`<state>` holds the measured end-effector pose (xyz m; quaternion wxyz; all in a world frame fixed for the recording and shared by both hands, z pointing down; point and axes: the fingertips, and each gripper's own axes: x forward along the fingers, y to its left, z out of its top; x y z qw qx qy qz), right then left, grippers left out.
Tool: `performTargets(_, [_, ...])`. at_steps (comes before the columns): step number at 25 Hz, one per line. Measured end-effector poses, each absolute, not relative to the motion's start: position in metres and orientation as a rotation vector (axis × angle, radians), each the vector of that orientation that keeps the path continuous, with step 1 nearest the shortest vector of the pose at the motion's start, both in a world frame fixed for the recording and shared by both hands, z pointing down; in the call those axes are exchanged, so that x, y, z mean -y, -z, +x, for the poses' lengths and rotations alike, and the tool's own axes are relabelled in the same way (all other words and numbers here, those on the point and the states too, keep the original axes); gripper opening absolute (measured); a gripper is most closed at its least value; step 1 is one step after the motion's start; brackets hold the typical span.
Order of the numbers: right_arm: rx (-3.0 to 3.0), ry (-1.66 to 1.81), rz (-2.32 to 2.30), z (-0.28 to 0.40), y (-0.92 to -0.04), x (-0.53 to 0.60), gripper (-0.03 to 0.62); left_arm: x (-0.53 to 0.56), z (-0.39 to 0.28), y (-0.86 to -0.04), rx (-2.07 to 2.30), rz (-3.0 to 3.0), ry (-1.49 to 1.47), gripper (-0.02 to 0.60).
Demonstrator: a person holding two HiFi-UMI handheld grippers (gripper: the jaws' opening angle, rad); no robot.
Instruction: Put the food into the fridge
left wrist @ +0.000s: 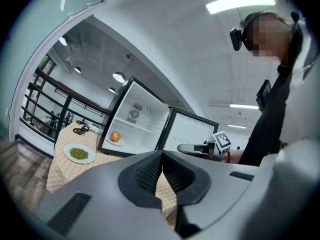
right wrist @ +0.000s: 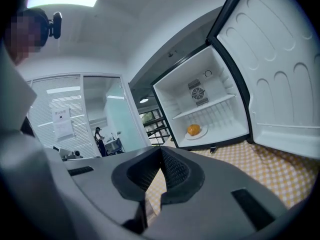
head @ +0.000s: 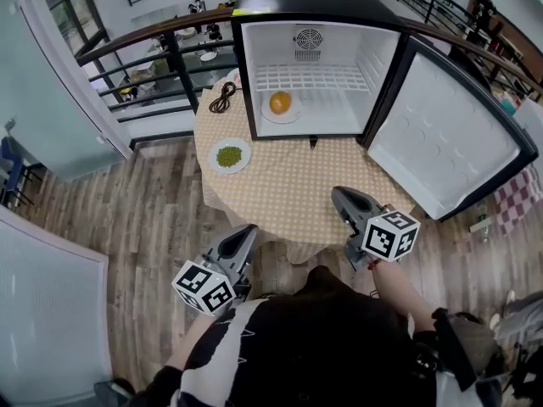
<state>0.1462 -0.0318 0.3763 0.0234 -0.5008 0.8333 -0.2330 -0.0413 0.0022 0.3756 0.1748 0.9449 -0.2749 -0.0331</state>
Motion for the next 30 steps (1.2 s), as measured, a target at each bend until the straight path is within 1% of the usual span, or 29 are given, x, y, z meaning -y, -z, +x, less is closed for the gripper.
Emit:
performTargets(10, [-2.529,0.728,-1.546,0.185,-0.377,-0.025,0.015,-0.055,-0.015,-0.375,0.849,2.655,0.077,0.014])
performTargets(15, [-2.589,0.684,-1.555,0.187,-0.382,-0.051,0.015,-0.085,-0.006,-0.377,0.861,2.656,0.067,0.012])
performTargets(30, [-2.609,0.716,-1.518,0.194,-0.393,-0.134,0.015,-0.171,-0.005,-0.381,0.935,2.648,0.081,0.012])
